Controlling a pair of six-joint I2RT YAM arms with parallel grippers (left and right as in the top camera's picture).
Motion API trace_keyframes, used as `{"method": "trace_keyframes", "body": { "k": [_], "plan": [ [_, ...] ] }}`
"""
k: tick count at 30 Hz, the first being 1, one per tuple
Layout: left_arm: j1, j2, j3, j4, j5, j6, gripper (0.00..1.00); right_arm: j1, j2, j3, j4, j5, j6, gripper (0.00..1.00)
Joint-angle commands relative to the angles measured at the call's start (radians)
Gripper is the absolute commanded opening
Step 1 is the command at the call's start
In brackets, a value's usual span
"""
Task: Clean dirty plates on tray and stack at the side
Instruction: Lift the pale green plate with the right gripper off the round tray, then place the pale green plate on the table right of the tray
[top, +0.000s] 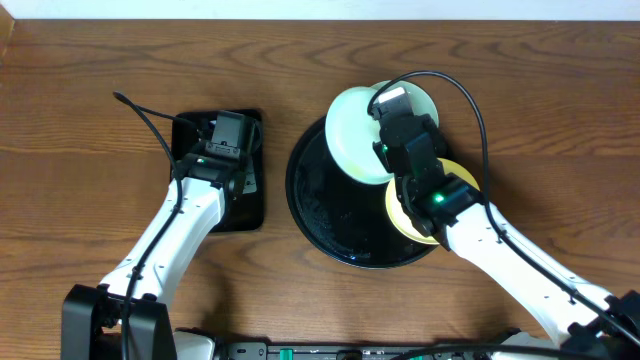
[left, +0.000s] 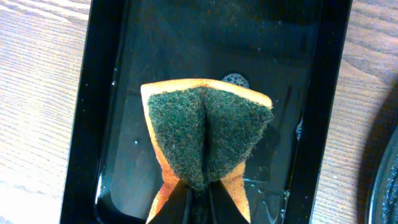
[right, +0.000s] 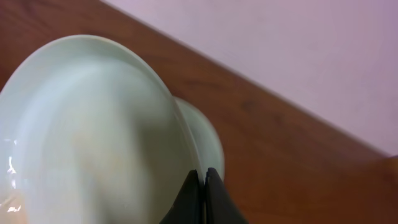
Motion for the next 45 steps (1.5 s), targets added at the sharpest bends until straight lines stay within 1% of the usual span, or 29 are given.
{"method": "trace_keyframes", "body": {
  "k": [1,8,18,22,25,29,31,34,37,39,45],
  "plan": [
    [0.005,0.007,-0.006,0.002,-0.013,0.005,0.08,0.032,-0.030,-0.002,0.029,0.068,-0.149,0.01],
    [0.005,0.007,-0.006,0.002,-0.013,0.005,0.08,0.054,-0.030,-0.002,0.084,0.132,-0.206,0.01],
    [0.005,0.007,-0.006,0.002,-0.013,0.005,0.08,0.053,-0.030,-0.002,0.085,0.132,-0.202,0.01],
    [0.005,0.007,-0.006,0.002,-0.013,0.005,0.08,0.043,-0.030,-0.002,0.073,0.149,-0.093,0.01],
    [0.005,0.007,-0.006,0.002,-0.013,0.001,0.08,0.012,-0.028,-0.002,0.031,0.146,0.047,0.01],
    [0.005,0.007,-0.006,0.002,-0.013,0.001,0.08,-0.100,-0.022,-0.002,-0.091,0.129,0.366,0.01],
    [0.005,0.007,-0.006,0.002,-0.013,0.001,0.08,-0.177,-0.022,-0.002,-0.150,0.039,0.497,0.01],
    [0.005,0.007,-0.006,0.002,-0.013,0.001,0.08,-0.325,-0.022,-0.002,-0.203,-0.170,0.653,0.01],
    [0.005,0.007,-0.006,0.002,-0.013,0.001,0.08,-0.468,-0.022,-0.002,-0.207,-0.362,0.714,0.01],
    [0.005,0.007,-0.006,0.002,-0.013,0.001,0.08,-0.565,-0.022,-0.002,-0.212,-0.424,0.732,0.01],
    [0.005,0.007,-0.006,0.002,-0.013,0.001,0.08,-0.811,-0.020,-0.002,-0.307,-0.423,0.755,0.01]
  ]
}}
